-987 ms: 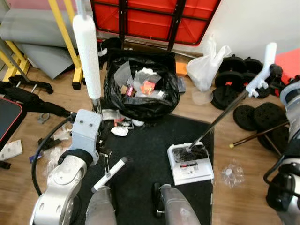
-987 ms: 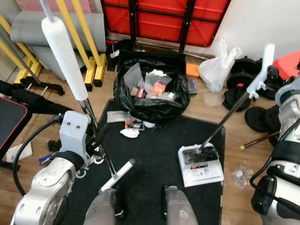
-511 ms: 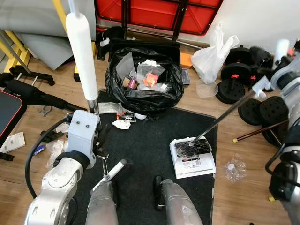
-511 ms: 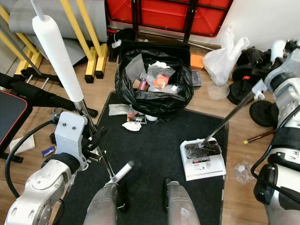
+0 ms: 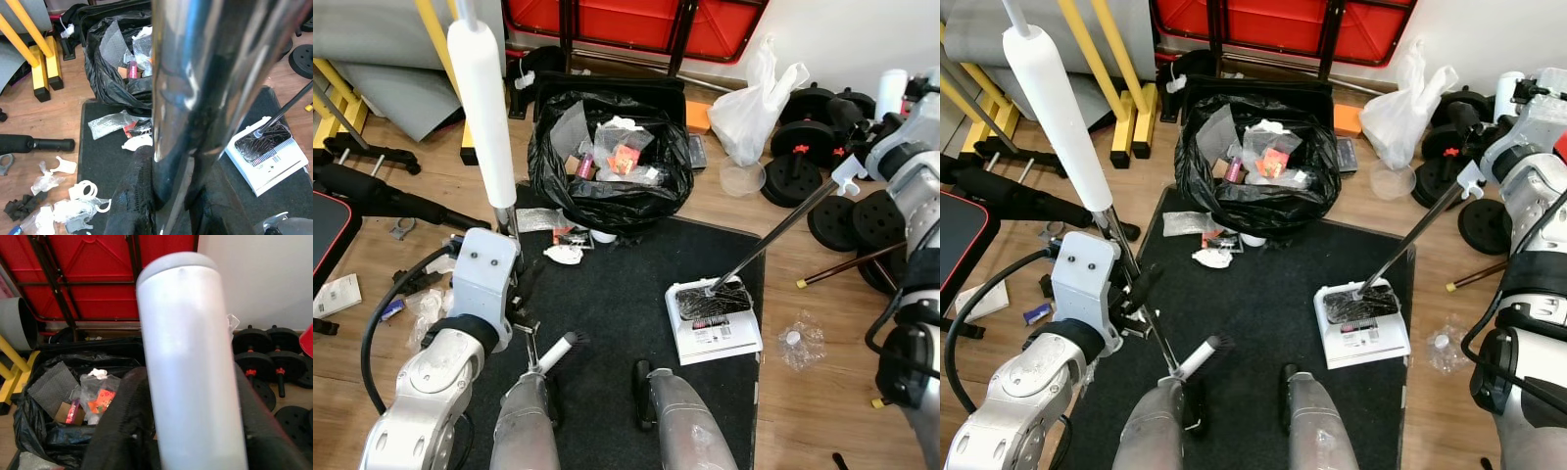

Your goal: Sweep floor

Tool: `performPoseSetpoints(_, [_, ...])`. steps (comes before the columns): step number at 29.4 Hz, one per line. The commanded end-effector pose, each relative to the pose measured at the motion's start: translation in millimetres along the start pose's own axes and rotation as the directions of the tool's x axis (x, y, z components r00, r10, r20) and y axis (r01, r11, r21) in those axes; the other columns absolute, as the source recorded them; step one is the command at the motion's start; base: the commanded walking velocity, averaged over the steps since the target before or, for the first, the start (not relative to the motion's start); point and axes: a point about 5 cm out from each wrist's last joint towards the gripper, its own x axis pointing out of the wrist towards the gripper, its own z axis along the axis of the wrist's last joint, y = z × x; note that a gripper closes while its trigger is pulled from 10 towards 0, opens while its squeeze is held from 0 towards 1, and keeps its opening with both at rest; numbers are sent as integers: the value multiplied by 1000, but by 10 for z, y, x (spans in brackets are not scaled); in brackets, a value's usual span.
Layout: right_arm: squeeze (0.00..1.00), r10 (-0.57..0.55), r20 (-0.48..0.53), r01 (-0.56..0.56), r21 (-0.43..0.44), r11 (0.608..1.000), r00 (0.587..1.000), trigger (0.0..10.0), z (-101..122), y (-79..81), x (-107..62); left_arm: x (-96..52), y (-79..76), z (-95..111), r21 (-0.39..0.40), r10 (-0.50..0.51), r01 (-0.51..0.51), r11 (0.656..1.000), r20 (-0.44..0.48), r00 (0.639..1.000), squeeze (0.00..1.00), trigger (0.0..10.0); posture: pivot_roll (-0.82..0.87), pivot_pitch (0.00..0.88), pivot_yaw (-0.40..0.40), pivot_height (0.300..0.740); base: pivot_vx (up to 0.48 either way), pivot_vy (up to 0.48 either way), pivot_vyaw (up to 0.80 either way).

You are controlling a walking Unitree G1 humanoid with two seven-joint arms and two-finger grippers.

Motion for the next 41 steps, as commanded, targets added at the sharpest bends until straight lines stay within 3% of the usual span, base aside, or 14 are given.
performPoseSetpoints(1, [0,-10,-40,10,-20,1000,999,0,-30,-20,-5,-22,-36,2,-7,-25,25,1000,-1,1000,0,10000,-84,387,-109,740,0,0,0])
performPoseSetpoints(6, [0,10,-54,-11,-23,1000,998,0,-40,24,14,-5,-51,-5,-11,-28,28,1000,-1,1000,0,10000,-89,377,-113,740,0,0,0])
performPoseSetpoints(8, [0,26,-52,-25,17,1000,998,0,-27,68,28,2,-58,-10,-12,-29,29,1000,-1,1000,0,10000,-91,363,-115,740,0,0,0])
performPoseSetpoints(12, [0,15,40,-26,285,958,999,0,156,223,99,27,-73,-14,-18,-29,29,999,3,1000,0,10000,-95,357,-118,740,0,0,0])
performPoseSetpoints(16, [0,-77,142,-8,521,854,987,0,376,294,142,44,-73,-12,-22,-25,25,999,7,1000,0,10000,-103,354,-121,740,0,0,0])
performPoseSetpoints(19, [0,-87,146,-5,537,843,986,0,390,297,144,46,-73,-12,-22,-25,25,999,7,1000,0,10000,-103,354,-121,740,0,0,0])
performPoseSetpoints(20, [0,-94,183,-31,585,810,979,0,461,401,150,55,-75,-12,-25,-24,24,999,10,1000,0,10000,-110,349,-124,740,0,0,0])
performPoseSetpoints(27, [0,-107,220,-60,637,768,970,0,476,601,152,75,-81,-11,-28,-23,23,999,15,1000,0,10000,-116,346,-130,740,0,0,0])
performPoseSetpoints(33, [0,-95,70,19,695,719,993,0,107,919,186,81,-98,-6,-33,-23,23,999,20,1000,0,10000,-116,347,-137,740,0,0,0])
performPoseSetpoints(41, [0,-98,11,61,712,700,995,0,25,1099,204,73,-112,-4,-43,-22,23,999,24,999,0,10000,-123,351,-145,740,0,0,0])
